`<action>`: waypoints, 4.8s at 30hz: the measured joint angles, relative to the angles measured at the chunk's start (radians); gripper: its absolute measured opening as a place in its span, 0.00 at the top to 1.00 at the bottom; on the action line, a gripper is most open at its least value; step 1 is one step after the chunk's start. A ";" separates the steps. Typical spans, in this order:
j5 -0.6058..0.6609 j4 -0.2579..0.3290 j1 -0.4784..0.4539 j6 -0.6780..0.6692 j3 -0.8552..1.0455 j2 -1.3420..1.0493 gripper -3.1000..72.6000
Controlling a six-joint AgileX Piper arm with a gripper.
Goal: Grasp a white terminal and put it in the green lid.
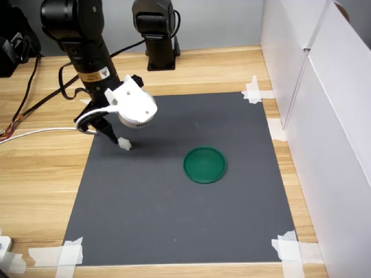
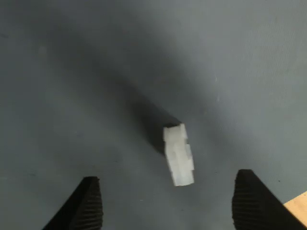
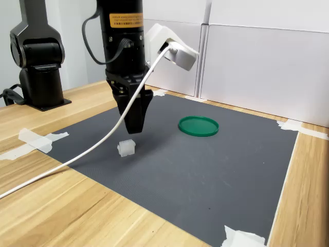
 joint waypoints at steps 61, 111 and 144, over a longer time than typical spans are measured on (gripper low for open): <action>-0.115 -0.058 0.000 -0.043 0.077 0.087 0.85; -0.025 -0.058 0.467 0.255 -0.209 0.240 0.80; -0.404 0.144 0.308 0.335 -0.015 -0.269 0.93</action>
